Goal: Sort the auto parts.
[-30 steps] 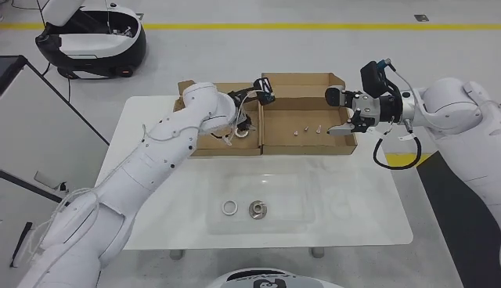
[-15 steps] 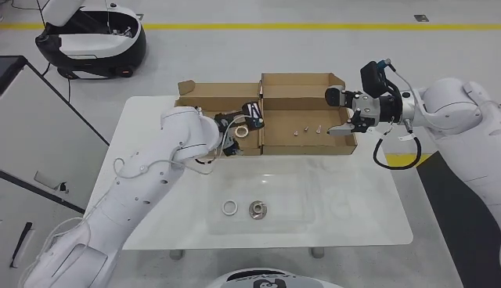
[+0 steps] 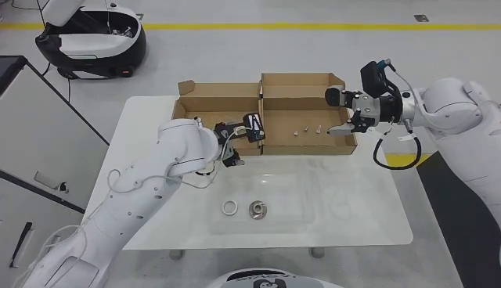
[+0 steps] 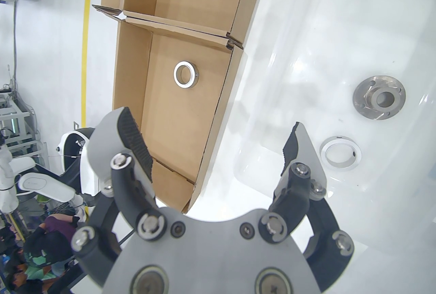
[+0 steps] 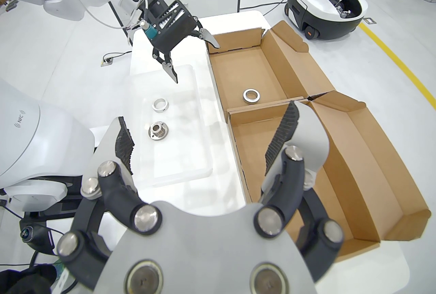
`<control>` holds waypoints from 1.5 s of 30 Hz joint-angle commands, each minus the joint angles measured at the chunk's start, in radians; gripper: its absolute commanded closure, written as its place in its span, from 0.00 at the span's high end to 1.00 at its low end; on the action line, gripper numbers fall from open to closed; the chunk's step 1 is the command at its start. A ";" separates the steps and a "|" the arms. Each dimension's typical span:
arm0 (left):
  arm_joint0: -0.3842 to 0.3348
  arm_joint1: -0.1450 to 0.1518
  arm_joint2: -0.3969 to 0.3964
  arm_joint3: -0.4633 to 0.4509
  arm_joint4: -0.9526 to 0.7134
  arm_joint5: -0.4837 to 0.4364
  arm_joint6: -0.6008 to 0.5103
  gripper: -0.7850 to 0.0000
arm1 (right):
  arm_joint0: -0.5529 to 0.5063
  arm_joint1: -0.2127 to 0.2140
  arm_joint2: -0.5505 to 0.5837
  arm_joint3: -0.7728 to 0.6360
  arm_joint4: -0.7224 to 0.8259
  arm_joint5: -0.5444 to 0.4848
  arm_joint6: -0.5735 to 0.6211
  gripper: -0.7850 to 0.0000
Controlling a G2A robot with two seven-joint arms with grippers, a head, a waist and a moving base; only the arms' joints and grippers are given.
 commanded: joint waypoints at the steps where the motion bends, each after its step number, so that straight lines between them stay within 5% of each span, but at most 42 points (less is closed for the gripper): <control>1: 0.000 0.000 0.000 0.000 0.000 0.000 0.000 1.00 | 0.000 0.000 0.000 0.000 0.000 0.000 0.000 1.00; 15: 0.019 0.007 0.045 -0.028 -0.033 -0.008 0.008 1.00 | 0.000 0.000 0.000 0.000 0.000 0.000 0.000 1.00; 28: -0.112 0.036 0.197 0.008 -0.179 0.065 -0.066 1.00 | 0.000 0.000 0.000 0.000 0.000 0.000 0.000 1.00; 45: -0.236 0.073 0.349 0.058 -0.291 0.042 -0.042 1.00 | 0.000 0.000 0.000 0.000 0.000 0.000 0.000 1.00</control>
